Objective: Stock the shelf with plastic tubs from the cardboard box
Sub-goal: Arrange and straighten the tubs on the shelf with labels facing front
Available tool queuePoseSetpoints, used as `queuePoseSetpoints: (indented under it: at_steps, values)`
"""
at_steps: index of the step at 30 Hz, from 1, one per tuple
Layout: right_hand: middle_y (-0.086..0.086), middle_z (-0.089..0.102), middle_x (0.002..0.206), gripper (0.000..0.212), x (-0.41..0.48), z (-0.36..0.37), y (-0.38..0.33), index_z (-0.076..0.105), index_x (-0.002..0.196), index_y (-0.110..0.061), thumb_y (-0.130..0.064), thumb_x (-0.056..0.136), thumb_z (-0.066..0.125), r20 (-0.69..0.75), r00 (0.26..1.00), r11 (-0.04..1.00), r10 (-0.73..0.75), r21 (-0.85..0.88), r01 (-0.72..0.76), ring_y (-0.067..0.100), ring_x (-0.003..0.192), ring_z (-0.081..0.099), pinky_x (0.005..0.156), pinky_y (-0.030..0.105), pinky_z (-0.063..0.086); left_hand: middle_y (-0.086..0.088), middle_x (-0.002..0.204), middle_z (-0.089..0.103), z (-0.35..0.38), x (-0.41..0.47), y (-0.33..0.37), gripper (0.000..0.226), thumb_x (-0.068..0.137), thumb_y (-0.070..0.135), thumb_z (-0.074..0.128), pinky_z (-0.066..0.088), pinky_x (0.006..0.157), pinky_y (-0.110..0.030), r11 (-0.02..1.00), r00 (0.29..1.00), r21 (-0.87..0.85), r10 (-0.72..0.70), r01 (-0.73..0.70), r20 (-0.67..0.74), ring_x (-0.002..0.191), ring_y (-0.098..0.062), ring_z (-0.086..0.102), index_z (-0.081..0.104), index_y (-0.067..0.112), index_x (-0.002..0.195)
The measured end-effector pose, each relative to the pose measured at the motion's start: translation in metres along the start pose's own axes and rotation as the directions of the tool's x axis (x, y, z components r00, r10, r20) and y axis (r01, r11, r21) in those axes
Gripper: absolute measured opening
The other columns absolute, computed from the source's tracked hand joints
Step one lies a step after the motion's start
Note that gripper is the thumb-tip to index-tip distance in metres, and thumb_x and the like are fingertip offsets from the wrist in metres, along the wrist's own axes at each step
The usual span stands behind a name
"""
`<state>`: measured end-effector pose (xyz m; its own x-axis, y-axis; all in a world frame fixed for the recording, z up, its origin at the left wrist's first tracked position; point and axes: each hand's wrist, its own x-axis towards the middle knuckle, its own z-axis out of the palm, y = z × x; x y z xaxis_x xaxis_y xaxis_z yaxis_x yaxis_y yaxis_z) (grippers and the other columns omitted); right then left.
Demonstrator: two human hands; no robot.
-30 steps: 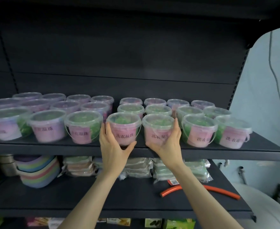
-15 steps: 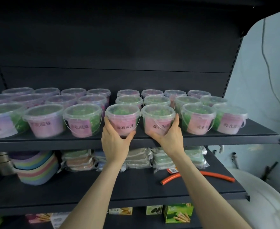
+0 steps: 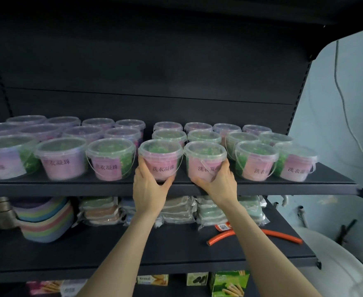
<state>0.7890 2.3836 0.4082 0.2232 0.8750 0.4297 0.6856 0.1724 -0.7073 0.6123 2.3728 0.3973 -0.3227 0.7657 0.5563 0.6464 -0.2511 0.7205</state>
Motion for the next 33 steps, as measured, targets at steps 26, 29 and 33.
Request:
queuePoseSetpoints:
  at_steps: [26, 29, 33]
  values:
    - [0.002, 0.058, 0.115, 0.035, -0.027, -0.051, -0.019, 0.063, 0.110, -0.009, -0.035, 0.086, 0.062, 0.035, 0.987, 0.956, -0.156, -0.246, 0.160, 0.021, 0.094, 0.062, 0.082, 0.039, 0.051, 0.003, 0.075, 0.071, -0.055, -0.007, 0.005, 0.018, 0.088, 0.029, 0.059, 0.055, 0.063, -0.036, 0.959, 0.957, 0.143, 0.215, -0.244, 0.195, 0.067, -0.019, 0.065, 0.068, 0.015, 0.081]
    - [0.005, 0.064, 0.106, 0.031, -0.011, -0.065, -0.043, 0.066, 0.104, -0.012, -0.037, 0.087, 0.059, 0.011, 0.974, 0.938, -0.225, -0.267, 0.219, 0.023, 0.090, 0.063, 0.078, 0.038, 0.052, 0.006, 0.064, 0.067, -0.065, 0.017, 0.026, 0.020, 0.088, 0.028, 0.059, 0.054, 0.056, -0.033, 0.932, 0.929, 0.101, 0.327, -0.347, 0.174, 0.056, -0.013, 0.061, 0.067, 0.016, 0.074]
    - [0.005, 0.064, 0.105, 0.029, 0.022, -0.072, -0.067, 0.067, 0.102, -0.012, -0.035, 0.088, 0.056, 0.003, 0.951, 0.913, -0.309, -0.281, 0.297, 0.021, 0.088, 0.062, 0.076, 0.038, 0.052, 0.014, 0.054, 0.056, -0.061, 0.053, 0.044, 0.025, 0.089, 0.033, 0.056, 0.048, 0.049, -0.030, 0.923, 0.921, 0.067, 0.371, -0.380, 0.117, 0.051, -0.010, 0.056, 0.061, 0.021, 0.067]
